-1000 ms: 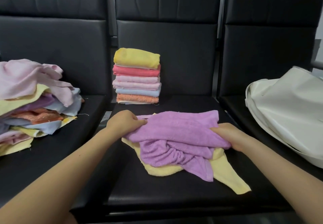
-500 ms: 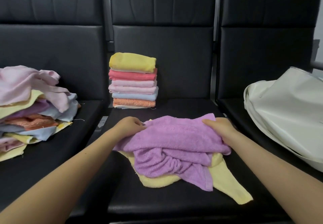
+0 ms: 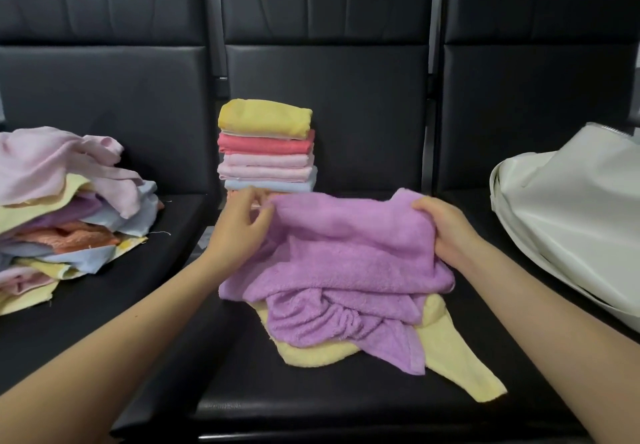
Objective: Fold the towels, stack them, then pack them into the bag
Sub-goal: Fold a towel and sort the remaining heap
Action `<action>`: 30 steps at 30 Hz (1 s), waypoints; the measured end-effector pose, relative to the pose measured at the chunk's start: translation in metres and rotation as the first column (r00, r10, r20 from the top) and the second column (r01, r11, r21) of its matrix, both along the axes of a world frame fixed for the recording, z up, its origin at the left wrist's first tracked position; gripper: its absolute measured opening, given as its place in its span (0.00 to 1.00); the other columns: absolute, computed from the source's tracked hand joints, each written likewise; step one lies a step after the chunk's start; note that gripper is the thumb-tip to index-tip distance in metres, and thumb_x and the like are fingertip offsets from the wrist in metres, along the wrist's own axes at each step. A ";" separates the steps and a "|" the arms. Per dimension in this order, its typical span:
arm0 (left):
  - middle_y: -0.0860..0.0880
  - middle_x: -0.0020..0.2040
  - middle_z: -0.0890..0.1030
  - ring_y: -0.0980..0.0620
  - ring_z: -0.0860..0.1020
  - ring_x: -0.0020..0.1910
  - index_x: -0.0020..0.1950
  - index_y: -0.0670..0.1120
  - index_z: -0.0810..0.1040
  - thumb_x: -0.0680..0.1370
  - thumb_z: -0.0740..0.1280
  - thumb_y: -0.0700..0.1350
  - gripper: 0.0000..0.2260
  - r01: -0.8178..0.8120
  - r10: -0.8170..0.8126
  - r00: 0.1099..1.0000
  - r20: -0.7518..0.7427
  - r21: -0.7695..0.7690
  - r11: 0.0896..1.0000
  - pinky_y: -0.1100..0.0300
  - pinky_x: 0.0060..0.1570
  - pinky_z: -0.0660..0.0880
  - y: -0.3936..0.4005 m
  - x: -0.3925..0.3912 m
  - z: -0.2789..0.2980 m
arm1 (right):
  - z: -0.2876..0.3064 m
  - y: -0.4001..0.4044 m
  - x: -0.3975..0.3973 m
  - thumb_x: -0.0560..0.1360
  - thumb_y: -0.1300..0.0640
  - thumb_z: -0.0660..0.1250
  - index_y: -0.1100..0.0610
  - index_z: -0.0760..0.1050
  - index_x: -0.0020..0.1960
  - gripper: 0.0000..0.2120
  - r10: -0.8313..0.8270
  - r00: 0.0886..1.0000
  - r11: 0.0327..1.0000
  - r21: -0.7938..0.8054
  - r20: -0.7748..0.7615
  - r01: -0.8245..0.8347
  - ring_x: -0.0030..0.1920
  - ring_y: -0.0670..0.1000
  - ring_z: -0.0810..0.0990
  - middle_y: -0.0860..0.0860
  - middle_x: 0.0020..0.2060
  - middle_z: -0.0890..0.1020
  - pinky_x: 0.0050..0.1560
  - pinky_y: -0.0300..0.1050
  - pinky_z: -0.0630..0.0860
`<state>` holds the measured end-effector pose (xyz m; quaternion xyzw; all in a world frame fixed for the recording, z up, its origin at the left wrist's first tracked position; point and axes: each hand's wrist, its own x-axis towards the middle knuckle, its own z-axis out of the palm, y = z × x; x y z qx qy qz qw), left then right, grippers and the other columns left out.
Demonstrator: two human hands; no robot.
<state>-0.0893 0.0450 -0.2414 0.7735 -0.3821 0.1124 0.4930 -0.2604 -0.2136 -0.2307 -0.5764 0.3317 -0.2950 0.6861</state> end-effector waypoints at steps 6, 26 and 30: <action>0.60 0.38 0.79 0.55 0.77 0.42 0.34 0.57 0.76 0.79 0.63 0.53 0.14 0.010 0.060 0.991 -0.117 0.521 0.853 0.58 0.44 0.72 0.005 0.001 -0.020 | -0.021 -0.003 0.000 0.79 0.54 0.62 0.61 0.76 0.51 0.11 -0.151 0.626 0.940 -0.307 -0.765 -0.148 0.41 0.53 0.75 0.56 0.40 0.76 0.40 0.44 0.71; 0.48 0.50 0.82 0.55 0.75 0.39 0.58 0.44 0.82 0.77 0.66 0.35 0.12 -0.213 0.059 0.781 -0.622 -0.176 0.961 0.68 0.35 0.75 0.004 0.044 -0.003 | -0.017 -0.025 0.040 0.74 0.54 0.68 0.61 0.79 0.50 0.11 -0.082 0.992 0.988 0.120 -0.096 0.093 0.53 0.56 0.81 0.56 0.48 0.83 0.56 0.50 0.78; 0.51 0.62 0.77 0.53 0.75 0.58 0.69 0.46 0.74 0.77 0.66 0.40 0.20 -0.182 0.118 0.830 -0.545 -0.065 0.981 0.57 0.63 0.72 -0.004 0.055 0.001 | -0.018 -0.025 0.054 0.75 0.64 0.64 0.63 0.79 0.61 0.15 -0.104 0.994 0.990 0.095 -0.013 0.105 0.54 0.56 0.81 0.56 0.50 0.82 0.50 0.46 0.77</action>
